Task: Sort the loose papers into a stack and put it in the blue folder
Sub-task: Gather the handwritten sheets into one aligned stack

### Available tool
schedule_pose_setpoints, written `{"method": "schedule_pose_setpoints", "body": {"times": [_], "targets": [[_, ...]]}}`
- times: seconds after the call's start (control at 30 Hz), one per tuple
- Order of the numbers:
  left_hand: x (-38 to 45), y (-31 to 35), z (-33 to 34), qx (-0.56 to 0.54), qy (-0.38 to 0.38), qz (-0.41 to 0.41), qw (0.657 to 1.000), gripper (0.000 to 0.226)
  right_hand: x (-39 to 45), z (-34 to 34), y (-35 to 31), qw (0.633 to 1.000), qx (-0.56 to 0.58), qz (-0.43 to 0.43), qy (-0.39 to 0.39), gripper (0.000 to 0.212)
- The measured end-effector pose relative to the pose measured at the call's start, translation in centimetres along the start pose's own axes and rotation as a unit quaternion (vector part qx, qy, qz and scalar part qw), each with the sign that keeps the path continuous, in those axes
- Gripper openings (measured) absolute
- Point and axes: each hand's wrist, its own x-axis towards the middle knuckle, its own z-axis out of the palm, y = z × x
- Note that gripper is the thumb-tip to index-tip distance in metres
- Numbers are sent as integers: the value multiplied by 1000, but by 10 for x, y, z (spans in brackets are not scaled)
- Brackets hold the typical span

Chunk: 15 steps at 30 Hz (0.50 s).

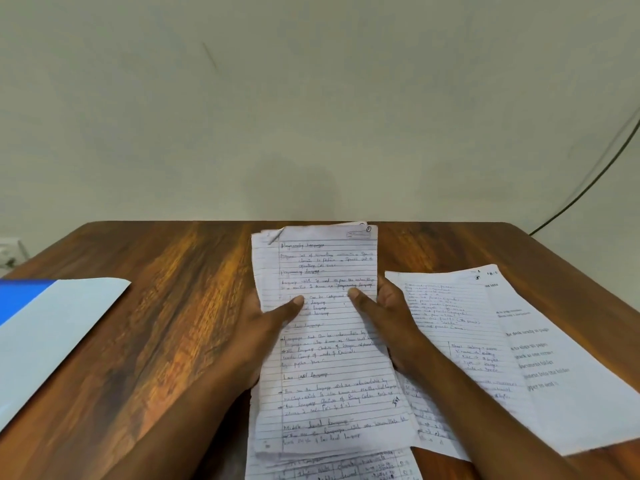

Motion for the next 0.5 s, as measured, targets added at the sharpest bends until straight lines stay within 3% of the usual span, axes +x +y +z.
{"method": "schedule_pose_setpoints", "body": {"times": [0.13, 0.27, 0.5], "targets": [[-1, 0, -2, 12, -1, -24, 1000, 24, -3, 4, 3, 999, -39, 0, -28, 40], [4, 1, -16, 37, 23, -28, 999, 21, -7, 11, -1, 995, -103, -1, -1, 30], [7, -5, -26, 50, 12, -14, 999, 32, 3, -7, -23, 947, -246, -41, 202, 10]]}}
